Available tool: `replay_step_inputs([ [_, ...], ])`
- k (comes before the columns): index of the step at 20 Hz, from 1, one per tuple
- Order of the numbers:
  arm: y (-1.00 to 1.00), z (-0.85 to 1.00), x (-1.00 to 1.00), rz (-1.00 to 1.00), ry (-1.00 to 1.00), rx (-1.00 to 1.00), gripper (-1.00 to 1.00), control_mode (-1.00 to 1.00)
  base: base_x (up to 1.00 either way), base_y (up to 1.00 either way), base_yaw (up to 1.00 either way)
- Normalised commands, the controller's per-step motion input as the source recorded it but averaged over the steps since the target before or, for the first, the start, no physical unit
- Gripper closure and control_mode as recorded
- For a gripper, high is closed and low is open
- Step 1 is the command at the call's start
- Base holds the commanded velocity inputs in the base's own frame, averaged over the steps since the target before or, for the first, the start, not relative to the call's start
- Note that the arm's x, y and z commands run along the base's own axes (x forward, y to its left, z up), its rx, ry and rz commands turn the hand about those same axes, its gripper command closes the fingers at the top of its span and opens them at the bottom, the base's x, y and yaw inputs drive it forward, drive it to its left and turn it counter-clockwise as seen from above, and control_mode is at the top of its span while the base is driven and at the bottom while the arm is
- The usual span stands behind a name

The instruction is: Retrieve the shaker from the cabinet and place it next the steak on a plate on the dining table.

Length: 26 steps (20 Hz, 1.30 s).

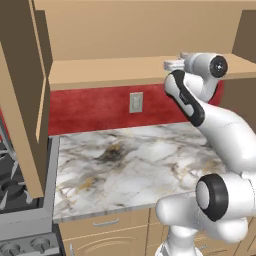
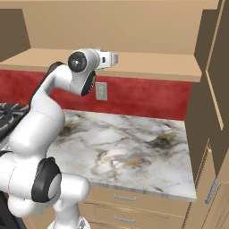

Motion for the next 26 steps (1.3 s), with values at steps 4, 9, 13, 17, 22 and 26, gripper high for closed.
replay_step_inputs([
  [4,-0.04,0.13,-1.00,0.00,-0.06,0.04,1.00,-1.00,0.00,0.00,0.00],
  [9,0.00,0.27,-1.00,0.00,-0.01,0.07,1.00,-1.00,0.00,0.00,0.00],
  [13,0.00,0.47,-1.00,0.00,0.04,0.05,1.00,-1.00,0.00,0.00,0.00],
  [17,0.00,0.20,-1.00,0.00,0.35,0.00,1.00,-1.00,0.00,0.00,0.00],
  [22,0.09,-0.06,-1.00,0.00,0.47,0.00,1.00,-1.00,0.00,0.00,0.00],
  [26,0.30,-0.36,-1.00,0.00,0.14,0.00,1.00,-1.00,0.00,0.00,0.00],
])
